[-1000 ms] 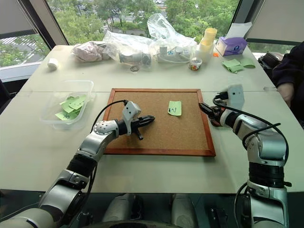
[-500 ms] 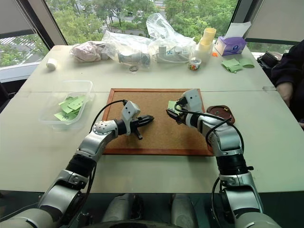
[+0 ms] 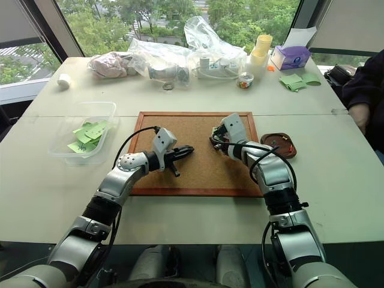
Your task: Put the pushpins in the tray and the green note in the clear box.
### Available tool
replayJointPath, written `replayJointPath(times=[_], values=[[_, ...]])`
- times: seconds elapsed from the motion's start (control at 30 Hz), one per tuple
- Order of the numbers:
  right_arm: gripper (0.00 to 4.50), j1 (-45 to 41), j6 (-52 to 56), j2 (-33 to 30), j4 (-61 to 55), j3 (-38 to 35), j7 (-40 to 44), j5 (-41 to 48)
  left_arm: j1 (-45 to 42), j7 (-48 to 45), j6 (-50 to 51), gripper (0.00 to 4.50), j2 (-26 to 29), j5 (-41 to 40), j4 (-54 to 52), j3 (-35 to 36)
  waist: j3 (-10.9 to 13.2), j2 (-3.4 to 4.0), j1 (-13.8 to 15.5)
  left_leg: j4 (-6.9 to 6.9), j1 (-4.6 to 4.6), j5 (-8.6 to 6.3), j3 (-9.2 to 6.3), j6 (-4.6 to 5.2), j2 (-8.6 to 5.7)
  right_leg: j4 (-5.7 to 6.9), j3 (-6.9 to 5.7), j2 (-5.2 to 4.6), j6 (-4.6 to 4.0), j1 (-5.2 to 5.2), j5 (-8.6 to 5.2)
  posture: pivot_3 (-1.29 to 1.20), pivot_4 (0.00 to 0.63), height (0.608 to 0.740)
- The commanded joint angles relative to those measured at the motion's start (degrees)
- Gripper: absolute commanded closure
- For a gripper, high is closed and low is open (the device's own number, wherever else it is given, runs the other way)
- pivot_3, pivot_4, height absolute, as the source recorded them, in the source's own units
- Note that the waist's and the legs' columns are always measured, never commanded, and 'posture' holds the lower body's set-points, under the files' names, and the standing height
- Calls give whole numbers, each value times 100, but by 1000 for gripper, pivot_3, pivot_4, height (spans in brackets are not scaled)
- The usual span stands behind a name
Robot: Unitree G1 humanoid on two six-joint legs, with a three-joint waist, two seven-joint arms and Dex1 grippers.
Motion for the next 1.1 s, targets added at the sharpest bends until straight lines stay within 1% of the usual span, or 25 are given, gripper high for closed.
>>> replayJointPath(times=[0.03, 0.13, 0.3, 0.47, 0.57, 0.6, 0.63, 0.73, 0.83, 0.87, 0.9, 0.93, 1.0, 1.1], values=[[4486, 1, -18, -15, -179, 7, 52, -81, 197, 127, 207, 4500, 129, 165, 274, 58, 0, 0, 0, 0, 1, 0, 0, 0, 0, 0, 0, 0, 0, 1, 0, 0, 150, 740], [4486, 3, 55, -44, -423, -84, 60, -49, 200, 125, 222, 4500, 134, 168, 268, 49, 0, 0, 2, -2, 3, 0, 1, 0, 0, -1, 0, 0, 0, 2, 0, 0, 150, 740], [4486, -80, 789, -242, -1575, -496, 62, 342, 168, 119, 218, 4500, 116, 171, 383, 43, 1, 1, 18, -4, -11, 1, 1, -1, 0, -1, 0, -3, 0, -14, 0, 0, 150, 740], [4486, 125, 1238, -546, -2342, -511, 219, 511, 145, 20, 321, 4500, 102, 114, 406, 18, 0, 0, 19, -5, -6, -1, -2, 1, 0, -4, 0, -3, 0, -9, 0, 0, 150, 740], [4486, 287, 1359, -713, -2619, -437, 310, 548, -30, -49, 587, 4500, 59, -156, 319, 224, 1, -2, 24, -9, -6, -1, -2, 1, -1, -6, 0, -4, -1, -9, 0, 0, 150, 740], [4500, 330, 1391, -749, -2708, -424, 335, 567, -115, -75, 745, 3816, 26, -324, 275, 344, 2, -2, 22, -9, -7, -1, -2, 1, -1, -7, 0, -5, -1, -10, -1, 0, 150, 740], [4500, 373, 1432, -783, -2809, -407, 358, 590, -226, -107, 914, 3545, -4, -513, 225, 479, 2, -3, 23, -9, -9, -1, -2, 1, -2, -7, 0, -5, -1, -13, 0, 0, 150, 740], [4500, 477, 1525, -878, -3055, -349, 396, 633, -560, -111, 1288, 2085, -101, -954, 97, 818, 7, -10, 17, -8, -19, 0, -4, 1, -1, -5, 0, -3, -1, -23, 0, 0, 150, 740], [4500, 568, 1579, -937, -3265, -329, 434, 672, -922, 22, 1822, 699, -309, -1487, 81, 1266, 19, -29, 33, -7, -56, 2, -6, -2, -3, -4, -1, 0, 0, -55, 1, 0, 150, 740], [4500, 581, 1585, -951, -3309, -317, 441, 678, -1001, 43, 1979, 249, -362, -1628, 81, 1385, 23, -36, 45, -6, -67, 13, -6, -22, -5, -5, -1, 1, 1, -64, 1, 0, 150, 740], [4500, 586, 1589, -956, -3333, -303, 437, 682, -1043, 53, 2083, 28, -389, -1708, 79, 1459, 25, -40, 56, -4, -76, 23, -4, -38, -8, -7, -1, 1, 1, -71, 1, 0, 150, 740], [4500, 590, 1597, -962, -3374, -287, 443, 696, -1128, 118, 2230, 28, -452, -1843, 115, 1595, 27, -43, 59, -3, -79, 23, -4, -37, -11, -9, -1, 2, 2, -72, 0, 0, 150, 740], [4500, 614, 1599, -1000, -3525, -236, 467, 718, -1421, 413, 2836, 28, -742, -2387, 318, 2056, 32, -51, 66, -3, -83, 18, 1, -30, -17, -18, -1, 0, 3, -71, 0, 0, 150, 740], [4500, 633, 1601, -1058, -3687, -186, 480, 724, -1678, 766, 3357, 28, -1066, -2812, 567, 2463, 55, -89, 74, -2, -87, 17, -1, -27, -19, -21, -1, -1, 7, -70, -2, 0, 150, 740]])
